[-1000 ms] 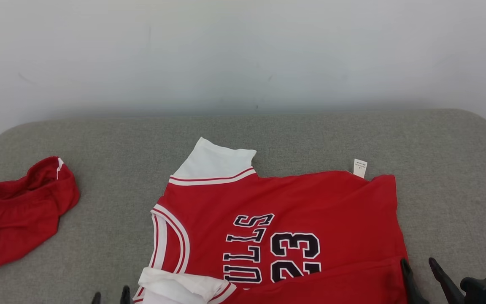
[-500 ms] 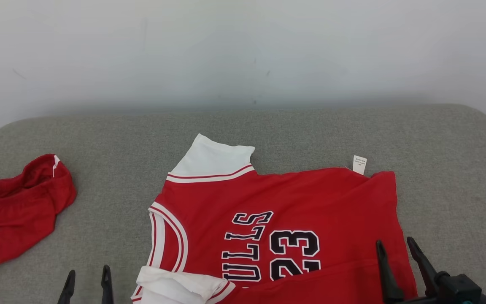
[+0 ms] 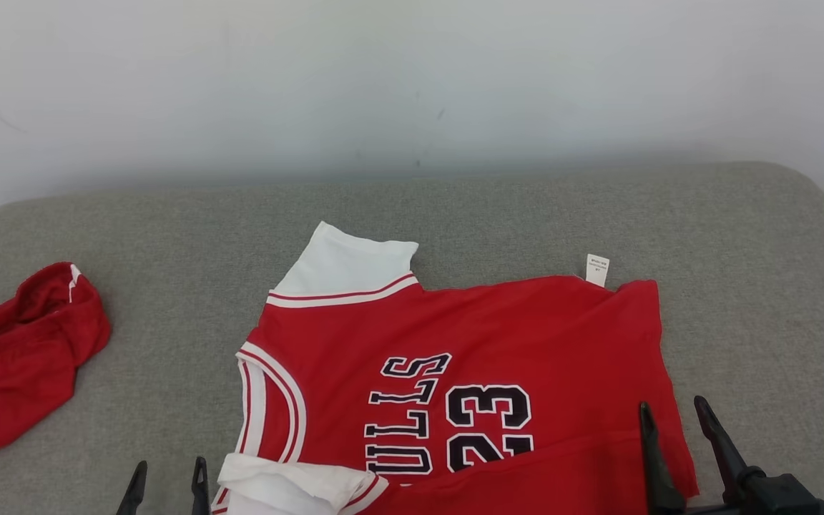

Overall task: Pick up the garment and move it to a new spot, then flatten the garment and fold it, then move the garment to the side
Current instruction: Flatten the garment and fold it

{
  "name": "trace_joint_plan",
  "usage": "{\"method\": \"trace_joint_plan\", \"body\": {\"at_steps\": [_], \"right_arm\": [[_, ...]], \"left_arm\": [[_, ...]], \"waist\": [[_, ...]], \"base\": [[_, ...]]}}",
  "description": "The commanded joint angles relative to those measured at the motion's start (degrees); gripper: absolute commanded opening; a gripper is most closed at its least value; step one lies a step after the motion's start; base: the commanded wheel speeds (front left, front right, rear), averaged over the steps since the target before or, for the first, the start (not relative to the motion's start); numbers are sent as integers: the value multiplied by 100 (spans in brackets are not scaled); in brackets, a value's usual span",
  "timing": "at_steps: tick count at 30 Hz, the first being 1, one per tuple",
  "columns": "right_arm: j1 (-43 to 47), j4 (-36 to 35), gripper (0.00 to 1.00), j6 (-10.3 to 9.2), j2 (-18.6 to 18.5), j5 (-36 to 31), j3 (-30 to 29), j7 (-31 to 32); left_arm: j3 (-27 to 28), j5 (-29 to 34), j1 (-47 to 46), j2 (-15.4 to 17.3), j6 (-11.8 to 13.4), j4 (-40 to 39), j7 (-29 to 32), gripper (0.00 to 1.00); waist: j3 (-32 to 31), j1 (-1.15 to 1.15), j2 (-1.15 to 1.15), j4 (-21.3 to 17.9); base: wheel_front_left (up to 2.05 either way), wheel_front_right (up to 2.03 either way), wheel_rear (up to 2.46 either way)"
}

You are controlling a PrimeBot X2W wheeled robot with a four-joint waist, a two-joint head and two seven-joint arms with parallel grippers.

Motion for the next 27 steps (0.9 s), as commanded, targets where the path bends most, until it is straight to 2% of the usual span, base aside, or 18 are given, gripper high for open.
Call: {"method": "trace_joint_plan", "body": {"at_steps": [1,6,10,14,16,17,18,20,23,27], "right_arm": [[13,15,100,-14,30,-22,-15,-6],[-170,26,100,-14,49,29,37,-6],[-520,84,100,-14,59,90,122,-7],[-935,193,100,-14,72,183,226,-7],[-1175,257,100,-14,77,204,341,-7],[-1287,285,100,-14,76,210,384,-6],[-1540,339,100,-14,75,215,475,-6],[-1750,385,100,-14,78,239,527,-7],[-2029,438,100,-14,81,346,647,-6],[-2236,503,100,-14,83,459,746,-7]], "left_arm": [[-3,53,-47,-7,-31,14,-10,100],[70,-122,-329,55,-27,32,-10,100],[-87,-409,-839,386,-34,153,-10,100],[-521,-763,-1560,1005,-28,531,-11,100],[-862,-1185,-2052,1301,-30,771,151,100],[-1006,-1279,-2320,1526,-30,853,200,100],[-1255,-1720,-2815,1827,-26,1004,398,100],[-1522,-1956,-3303,2139,-28,1084,553,100],[-1924,-2384,-3949,2517,-28,1233,892,100],[-2281,-2755,-4474,2773,-28,1460,1216,100]], "waist": [[24,0,0,-49],[116,0,0,-263],[290,0,0,-578],[538,0,0,-891],[677,0,0,-1047],[753,0,0,-1122],[923,0,0,-1273],[1071,0,0,-1412],[1316,0,0,-1612],[1509,0,0,-1764]], "base": [[0,0,0],[0,0,0],[0,0,0],[0,0,0],[0,0,0],[0,0,0],[0,0,0],[0,0,0],[0,0,0],[0,0,0]]}}
